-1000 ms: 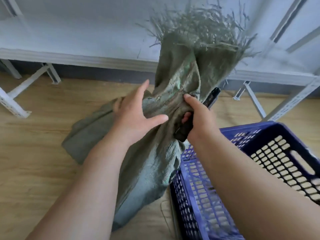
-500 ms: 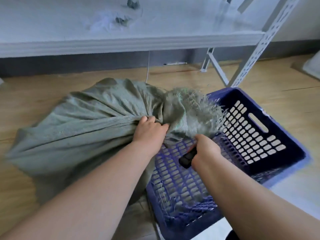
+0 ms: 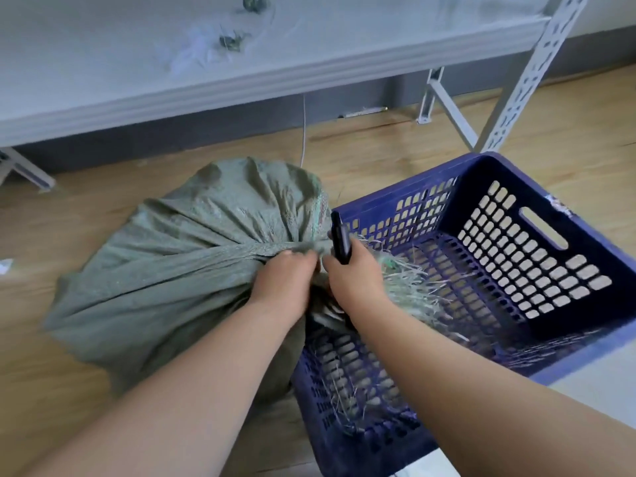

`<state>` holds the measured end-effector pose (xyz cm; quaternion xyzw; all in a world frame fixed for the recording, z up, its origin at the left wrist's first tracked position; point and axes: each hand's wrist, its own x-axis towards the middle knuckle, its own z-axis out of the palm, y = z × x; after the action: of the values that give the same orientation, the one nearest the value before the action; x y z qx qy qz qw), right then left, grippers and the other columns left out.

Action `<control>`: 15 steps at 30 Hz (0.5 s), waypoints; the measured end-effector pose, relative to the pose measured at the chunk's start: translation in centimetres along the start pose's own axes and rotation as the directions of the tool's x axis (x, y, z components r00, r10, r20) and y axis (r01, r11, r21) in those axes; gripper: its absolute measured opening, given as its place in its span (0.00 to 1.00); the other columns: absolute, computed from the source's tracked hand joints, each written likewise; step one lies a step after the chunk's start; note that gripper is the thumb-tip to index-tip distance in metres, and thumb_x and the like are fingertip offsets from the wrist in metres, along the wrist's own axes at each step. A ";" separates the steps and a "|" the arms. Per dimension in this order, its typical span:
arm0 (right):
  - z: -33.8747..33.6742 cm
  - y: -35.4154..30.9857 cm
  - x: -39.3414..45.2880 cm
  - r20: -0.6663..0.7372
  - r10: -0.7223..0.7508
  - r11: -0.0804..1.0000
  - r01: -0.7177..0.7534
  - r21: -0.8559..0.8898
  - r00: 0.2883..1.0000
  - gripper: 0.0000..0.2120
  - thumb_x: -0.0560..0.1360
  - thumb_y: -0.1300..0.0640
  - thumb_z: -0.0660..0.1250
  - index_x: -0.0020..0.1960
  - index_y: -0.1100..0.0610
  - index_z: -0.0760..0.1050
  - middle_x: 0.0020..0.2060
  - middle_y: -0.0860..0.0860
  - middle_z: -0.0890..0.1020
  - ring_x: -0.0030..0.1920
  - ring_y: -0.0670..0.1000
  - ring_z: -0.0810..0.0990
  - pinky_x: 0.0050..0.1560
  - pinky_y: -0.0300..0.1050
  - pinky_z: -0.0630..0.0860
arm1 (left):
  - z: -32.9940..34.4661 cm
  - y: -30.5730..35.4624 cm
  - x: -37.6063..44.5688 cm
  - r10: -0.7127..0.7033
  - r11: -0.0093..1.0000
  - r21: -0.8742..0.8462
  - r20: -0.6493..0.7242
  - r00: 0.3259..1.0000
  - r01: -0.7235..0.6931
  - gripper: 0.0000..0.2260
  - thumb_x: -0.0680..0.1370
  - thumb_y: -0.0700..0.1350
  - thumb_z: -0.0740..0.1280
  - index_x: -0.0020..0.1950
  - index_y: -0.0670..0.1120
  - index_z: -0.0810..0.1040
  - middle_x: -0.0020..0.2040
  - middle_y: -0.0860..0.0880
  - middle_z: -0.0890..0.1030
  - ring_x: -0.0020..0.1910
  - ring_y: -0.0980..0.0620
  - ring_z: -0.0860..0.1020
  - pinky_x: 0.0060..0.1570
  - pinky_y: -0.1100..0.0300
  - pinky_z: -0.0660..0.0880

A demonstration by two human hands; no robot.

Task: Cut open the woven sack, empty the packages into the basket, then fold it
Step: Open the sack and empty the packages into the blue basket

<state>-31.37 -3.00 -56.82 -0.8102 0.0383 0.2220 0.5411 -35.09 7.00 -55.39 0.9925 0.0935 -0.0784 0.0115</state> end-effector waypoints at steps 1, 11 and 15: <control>0.3 -0.1 -0.2 0.012 -0.016 0.999 0.016 0.029 1.000 0.10 0.77 0.55 0.63 0.58 0.50 0.73 0.45 0.52 0.80 0.47 0.56 0.79 0.50 0.49 0.76 | -0.1 -0.2 0.3 -0.018 0.999 -0.038 0.011 1.000 0.019 0.15 0.77 0.35 0.60 0.62 0.47 0.70 0.56 0.44 0.78 0.57 0.43 0.77 0.47 0.52 0.72; 1.7 1.8 -1.1 0.166 0.033 0.974 0.005 -0.227 0.986 0.18 0.80 0.55 0.61 0.69 0.52 0.68 0.57 0.56 0.79 0.54 0.59 0.77 0.48 0.46 0.70 | -7.0 -11.6 -1.7 -0.227 0.950 -0.239 -0.090 0.970 0.200 0.24 0.76 0.52 0.68 0.71 0.55 0.69 0.73 0.48 0.69 0.72 0.45 0.65 0.70 0.50 0.63; 1.7 0.9 -1.2 0.122 -0.099 0.946 0.131 -0.296 0.988 0.19 0.80 0.54 0.60 0.71 0.48 0.66 0.58 0.55 0.76 0.57 0.59 0.76 0.49 0.44 0.68 | -5.3 -12.4 -3.8 -0.169 0.969 -0.150 0.173 0.970 0.196 0.29 0.73 0.57 0.71 0.72 0.60 0.67 0.70 0.51 0.70 0.71 0.46 0.64 0.67 0.51 0.61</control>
<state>-33.24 -2.02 -57.67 -0.8715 -0.0721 0.2358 0.4238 -40.33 18.65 -49.66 0.9657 0.1897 -0.1501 0.0944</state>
